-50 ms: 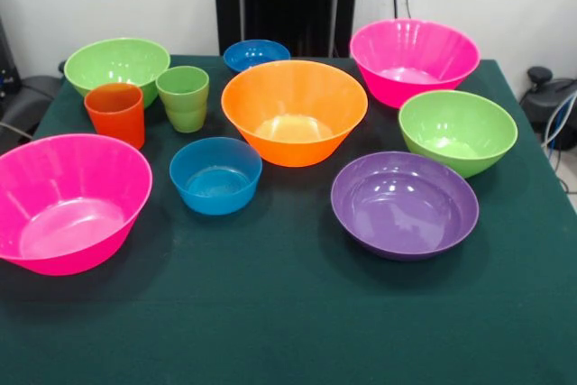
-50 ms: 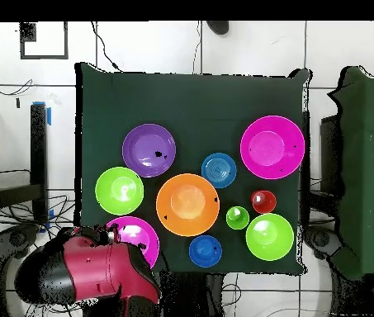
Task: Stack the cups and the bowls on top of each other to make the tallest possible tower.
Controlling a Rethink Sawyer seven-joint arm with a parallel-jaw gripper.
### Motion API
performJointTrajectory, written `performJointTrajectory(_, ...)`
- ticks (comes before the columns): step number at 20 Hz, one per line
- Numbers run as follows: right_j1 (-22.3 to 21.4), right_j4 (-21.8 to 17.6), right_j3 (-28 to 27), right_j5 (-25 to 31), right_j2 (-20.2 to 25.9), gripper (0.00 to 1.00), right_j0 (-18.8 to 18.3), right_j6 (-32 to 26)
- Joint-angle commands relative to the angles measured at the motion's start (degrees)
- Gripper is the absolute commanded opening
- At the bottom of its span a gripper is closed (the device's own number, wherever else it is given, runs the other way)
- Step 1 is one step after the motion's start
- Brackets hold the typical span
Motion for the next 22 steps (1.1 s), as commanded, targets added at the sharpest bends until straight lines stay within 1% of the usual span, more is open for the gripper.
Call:
performJointTrajectory(1, 5.5, 0.1, 3.9, -4.9, -0.3, 1.00, 1.3, 12.4)
performJointTrajectory(2, 5.8, 0.7, 4.3, -5.3, -0.1, 1.00, 1.3, 13.0)
performJointTrajectory(9, 6.7, 0.7, 5.1, -8.1, 0.4, 1.00, 1.1, 14.7)
performJointTrajectory(14, 7.2, -0.3, 5.3, -9.8, 0.8, 1.00, 0.6, 14.5)
performJointTrajectory(18, 7.9, -0.7, 5.4, -11.1, 0.4, 1.00, 1.3, 15.0)
performJointTrajectory(22, 9.0, 0.1, 6.4, -14.6, 0.9, 1.00, 1.7, 16.5)
